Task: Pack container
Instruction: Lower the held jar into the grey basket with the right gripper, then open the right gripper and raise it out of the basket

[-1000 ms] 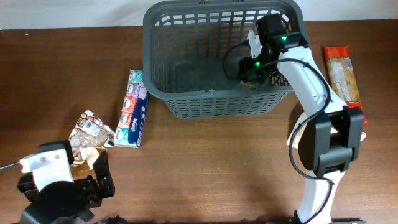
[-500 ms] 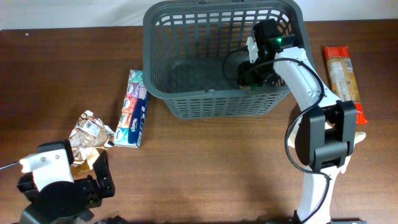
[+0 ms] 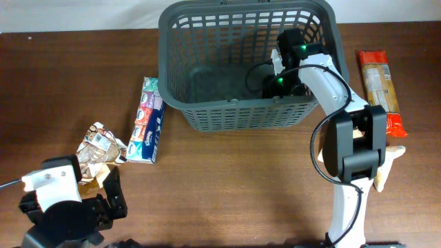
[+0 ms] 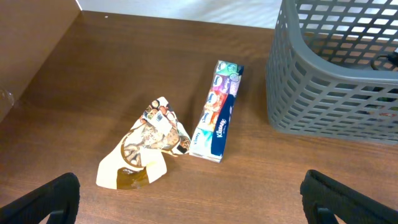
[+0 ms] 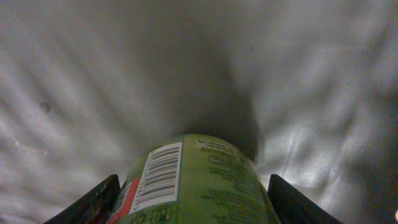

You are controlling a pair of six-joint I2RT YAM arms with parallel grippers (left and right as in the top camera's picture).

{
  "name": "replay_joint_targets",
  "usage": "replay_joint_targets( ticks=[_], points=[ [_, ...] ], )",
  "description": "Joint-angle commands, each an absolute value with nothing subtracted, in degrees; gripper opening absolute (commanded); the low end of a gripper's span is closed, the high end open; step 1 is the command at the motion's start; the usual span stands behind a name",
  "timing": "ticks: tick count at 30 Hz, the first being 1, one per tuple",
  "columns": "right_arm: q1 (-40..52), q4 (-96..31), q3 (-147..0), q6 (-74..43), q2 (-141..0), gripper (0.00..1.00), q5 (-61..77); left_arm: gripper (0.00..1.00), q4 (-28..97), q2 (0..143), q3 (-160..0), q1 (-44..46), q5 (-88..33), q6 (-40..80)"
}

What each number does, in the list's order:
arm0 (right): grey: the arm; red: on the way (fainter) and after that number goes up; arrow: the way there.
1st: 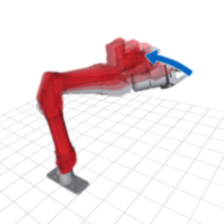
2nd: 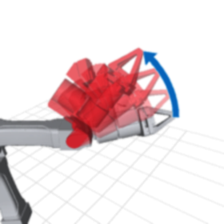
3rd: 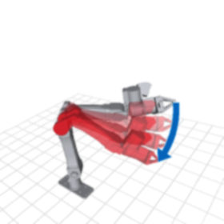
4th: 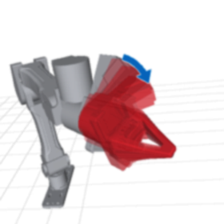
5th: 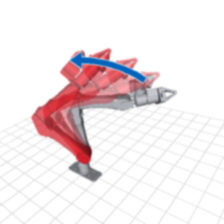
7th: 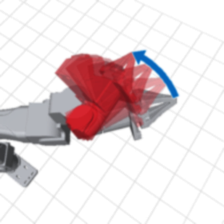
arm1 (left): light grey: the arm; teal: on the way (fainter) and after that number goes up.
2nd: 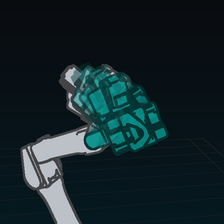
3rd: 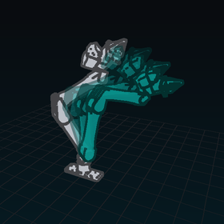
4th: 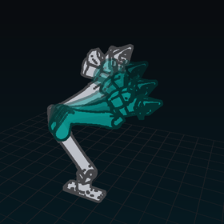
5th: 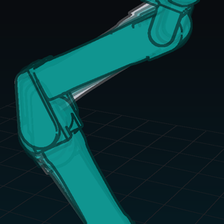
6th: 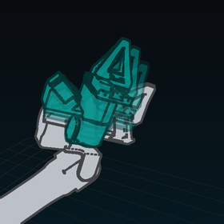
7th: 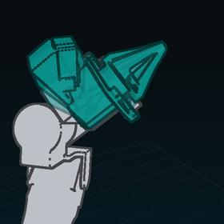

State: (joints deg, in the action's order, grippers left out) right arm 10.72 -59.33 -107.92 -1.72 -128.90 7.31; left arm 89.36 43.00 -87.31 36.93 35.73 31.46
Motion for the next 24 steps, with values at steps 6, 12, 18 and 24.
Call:
replay_joint_targets(
  ticks=[6, 12, 18, 24],
  points=[
    [11.3, -59.8, -108.9, -2.4, -128.7, 0.57, 6.8, 1.0, 89.3, 42.9, -87.6, 36.7, 35.3, 31.2],
    [11.3, -59.9, -109.1, -2.4, -128.6, 0.87, 6.8, 1.0, 89.3, 42.9, -87.6, 36.7, 35.3, 31.2],
    [11.3, -63.2, -114.3, -2.3, -128.6, 0.95, 6.8, 1.0, 89.3, 42.9, -87.6, 36.7, 35.3, 31.2],
    [11.3, -68.8, -125.4, -2.1, -128.6, 0.98, 6.8, 1.0, 89.3, 42.9, -87.6, 36.7, 35.3, 31.2]
  ],
)
